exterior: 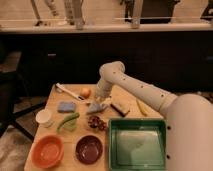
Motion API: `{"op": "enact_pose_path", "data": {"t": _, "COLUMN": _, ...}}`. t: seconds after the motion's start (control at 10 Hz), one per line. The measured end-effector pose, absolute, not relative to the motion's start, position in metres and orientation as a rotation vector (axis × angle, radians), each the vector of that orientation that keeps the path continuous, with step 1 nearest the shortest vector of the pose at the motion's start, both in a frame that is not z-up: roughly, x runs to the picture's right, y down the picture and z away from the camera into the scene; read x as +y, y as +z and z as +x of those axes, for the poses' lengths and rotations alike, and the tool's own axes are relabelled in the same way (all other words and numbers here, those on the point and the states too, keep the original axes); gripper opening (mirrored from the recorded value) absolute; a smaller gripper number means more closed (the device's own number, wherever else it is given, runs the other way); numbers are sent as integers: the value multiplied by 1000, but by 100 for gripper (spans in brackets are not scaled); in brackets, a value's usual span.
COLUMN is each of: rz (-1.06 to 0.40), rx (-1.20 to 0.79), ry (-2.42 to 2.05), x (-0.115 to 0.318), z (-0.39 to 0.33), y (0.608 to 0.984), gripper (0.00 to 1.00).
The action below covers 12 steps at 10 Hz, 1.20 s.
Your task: Place towel in red bowl
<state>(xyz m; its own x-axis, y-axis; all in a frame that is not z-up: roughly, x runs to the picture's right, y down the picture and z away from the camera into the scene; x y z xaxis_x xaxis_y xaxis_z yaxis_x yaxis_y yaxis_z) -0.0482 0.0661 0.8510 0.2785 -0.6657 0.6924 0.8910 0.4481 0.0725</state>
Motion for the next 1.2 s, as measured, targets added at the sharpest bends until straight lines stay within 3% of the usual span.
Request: {"op": "enact_pose_path", "data": {"t": 1.2, "rz": -194, "rx": -623, "ry": -1306, "x": -10, "z": -105, "y": 780, "gripper": 0}}
